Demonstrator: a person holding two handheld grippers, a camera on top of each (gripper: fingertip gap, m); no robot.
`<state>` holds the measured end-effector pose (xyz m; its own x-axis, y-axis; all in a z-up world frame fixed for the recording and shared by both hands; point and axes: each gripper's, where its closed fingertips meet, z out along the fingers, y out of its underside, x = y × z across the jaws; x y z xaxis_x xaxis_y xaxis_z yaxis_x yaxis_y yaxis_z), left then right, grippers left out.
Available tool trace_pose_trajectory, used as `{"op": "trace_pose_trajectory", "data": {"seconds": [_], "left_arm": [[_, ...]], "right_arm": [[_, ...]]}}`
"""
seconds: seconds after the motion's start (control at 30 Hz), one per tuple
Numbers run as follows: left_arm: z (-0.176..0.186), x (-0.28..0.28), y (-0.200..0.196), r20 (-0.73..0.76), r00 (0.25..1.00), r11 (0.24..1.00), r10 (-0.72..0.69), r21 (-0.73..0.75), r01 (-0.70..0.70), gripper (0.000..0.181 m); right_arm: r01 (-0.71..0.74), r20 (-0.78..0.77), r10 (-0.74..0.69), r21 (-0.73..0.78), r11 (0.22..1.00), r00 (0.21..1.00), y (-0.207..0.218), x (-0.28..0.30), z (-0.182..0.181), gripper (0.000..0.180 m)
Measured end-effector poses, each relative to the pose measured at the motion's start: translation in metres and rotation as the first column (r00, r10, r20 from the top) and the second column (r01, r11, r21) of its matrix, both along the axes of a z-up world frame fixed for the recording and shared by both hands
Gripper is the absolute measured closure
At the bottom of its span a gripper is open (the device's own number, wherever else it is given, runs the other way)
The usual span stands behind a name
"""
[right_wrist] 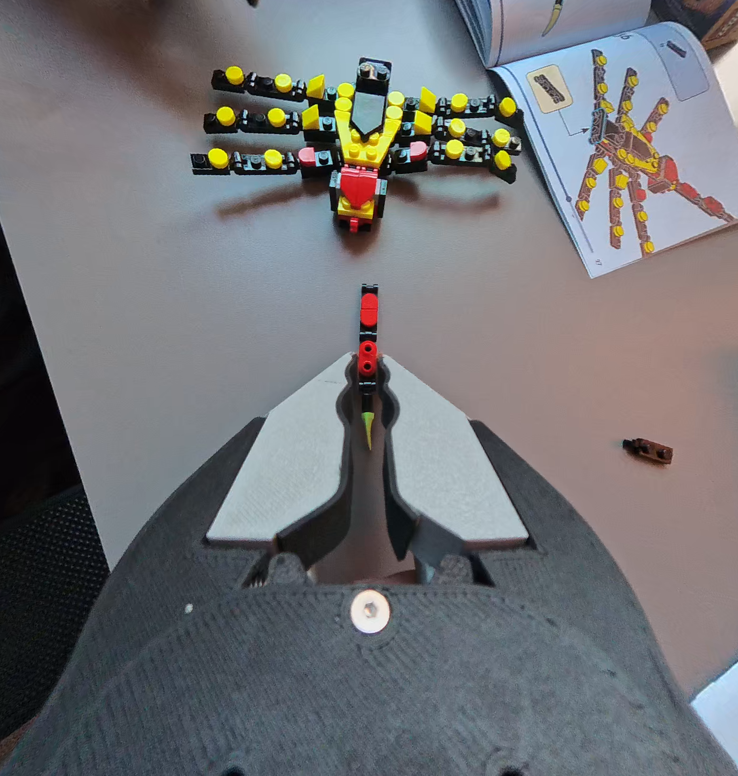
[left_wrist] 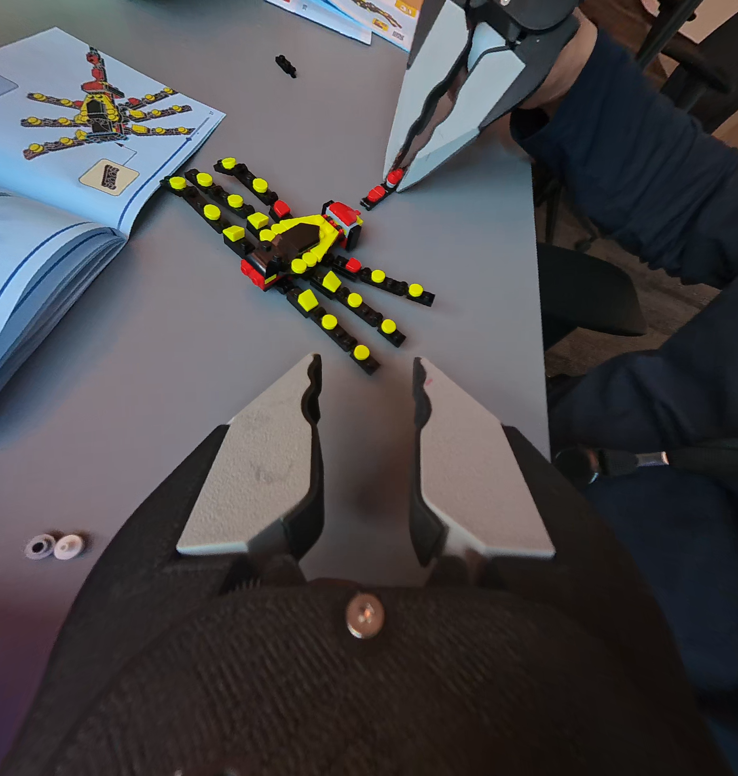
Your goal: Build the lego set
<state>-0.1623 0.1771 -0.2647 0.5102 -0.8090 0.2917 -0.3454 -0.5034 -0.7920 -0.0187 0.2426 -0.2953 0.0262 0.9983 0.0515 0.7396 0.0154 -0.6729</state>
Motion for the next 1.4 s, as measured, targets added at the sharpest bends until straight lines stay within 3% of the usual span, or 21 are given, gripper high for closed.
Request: {"op": "trace_pose_trajectory", "data": {"seconds": [0.03, 0.7, 1.0, 1.23, 1.4], "left_arm": [[0.000, 0.000, 0.001, 0.000, 1.000, 1.000, 0.001, -0.002, -0.001, 0.139], [0.004, 0.014, 0.021, -0.061, 0.998, 0.999, -0.030, 0.030, 0.032, 0.140], [0.005, 0.027, 0.043, -0.081, 0.994, 0.997, -0.071, 0.034, 0.074, 0.142], [0.002, 0.041, 0.058, -0.206, 0.966, 0.977, -0.157, 0.108, 0.181, 0.156], [0.002, 0.058, 0.063, -0.261, 0.935, 0.954, -0.239, 0.114, 0.276, 0.156]], "right_arm": [[-0.007, -0.003, 0.007, 0.001, 1.000, 1.000, -0.001, 0.000, 0.000, 0.175], [-0.004, -0.070, 0.005, 0.026, 1.000, 0.998, -0.002, -0.013, 0.005, 0.161], [-0.014, -0.079, 0.015, 0.019, 1.000, 0.997, -0.003, -0.027, 0.001, 0.175], [-0.019, -0.131, 0.026, 0.058, 0.998, 0.991, -0.003, -0.039, 0.009, 0.175], [-0.023, -0.139, 0.030, 0.052, 0.998, 0.990, -0.004, -0.039, 0.010, 0.175]]}}
